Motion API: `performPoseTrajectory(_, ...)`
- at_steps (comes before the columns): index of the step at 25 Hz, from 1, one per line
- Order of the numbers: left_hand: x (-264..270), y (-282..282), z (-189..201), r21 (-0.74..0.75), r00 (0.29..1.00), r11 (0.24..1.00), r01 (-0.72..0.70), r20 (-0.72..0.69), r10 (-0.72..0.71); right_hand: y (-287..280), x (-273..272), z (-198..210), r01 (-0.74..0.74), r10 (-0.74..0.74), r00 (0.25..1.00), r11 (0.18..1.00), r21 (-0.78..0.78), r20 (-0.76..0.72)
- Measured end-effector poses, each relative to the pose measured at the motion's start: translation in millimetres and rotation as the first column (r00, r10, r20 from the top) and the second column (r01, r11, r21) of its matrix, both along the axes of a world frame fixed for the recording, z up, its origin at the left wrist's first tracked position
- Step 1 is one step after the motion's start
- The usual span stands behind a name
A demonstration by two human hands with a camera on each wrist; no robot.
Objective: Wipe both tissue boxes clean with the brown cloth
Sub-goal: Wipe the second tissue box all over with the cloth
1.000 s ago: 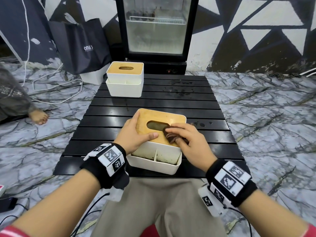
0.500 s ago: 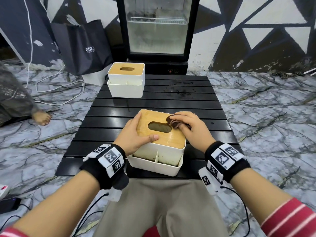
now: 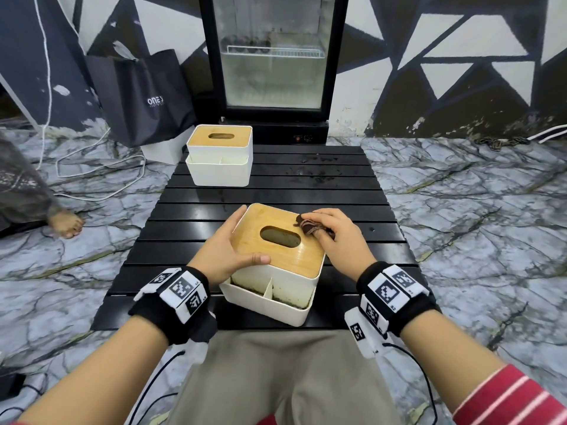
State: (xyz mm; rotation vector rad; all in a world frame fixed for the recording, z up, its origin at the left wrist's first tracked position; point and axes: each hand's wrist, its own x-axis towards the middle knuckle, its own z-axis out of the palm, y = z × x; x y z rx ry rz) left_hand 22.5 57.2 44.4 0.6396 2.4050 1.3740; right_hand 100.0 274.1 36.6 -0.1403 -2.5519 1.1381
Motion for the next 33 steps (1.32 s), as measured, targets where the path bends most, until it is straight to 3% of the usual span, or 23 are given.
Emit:
performPoseTrajectory(5, -11, 5, 4, 0.028, 0.978, 0.981, -0.190, -0.079, 0.192, 2, 35, 5, -0.021, 0.021, 1.000, 1.000, 0.003, 0.014)
performPoseTrajectory(10, 0, 16, 0, -0.197, 0.911, 0.937, -0.290, -0.358, 0.206, -3, 59, 19, -0.191, 0.188, 0.977, 0.981, 0.028, 0.103)
performPoseTrajectory(15, 26, 37, -1, -0.362, 0.966, 0.913, -0.187, -0.236, 0.104, -9, 34, 21, -0.118, 0.117, 0.993, 0.991, 0.059, 0.032)
performPoseTrajectory(21, 14, 31, 3, -0.234, 0.995, 0.970, -0.062, -0.085, 0.043, -29, 46, -1, -0.195, 0.201, 0.979, 0.972, 0.133, -0.029)
performPoseTrajectory(27, 13, 32, -6, -0.239, 0.993, 0.969, -0.059, -0.109, 0.034, -30, 50, -12, -0.251, 0.266, 0.957, 0.960, 0.122, -0.119)
performPoseTrajectory(33, 20, 32, 0, -0.275, 0.991, 0.959, -0.072, -0.125, 0.039, 2, -1, -9, -0.135, 0.140, 0.988, 0.987, 0.088, -0.060)
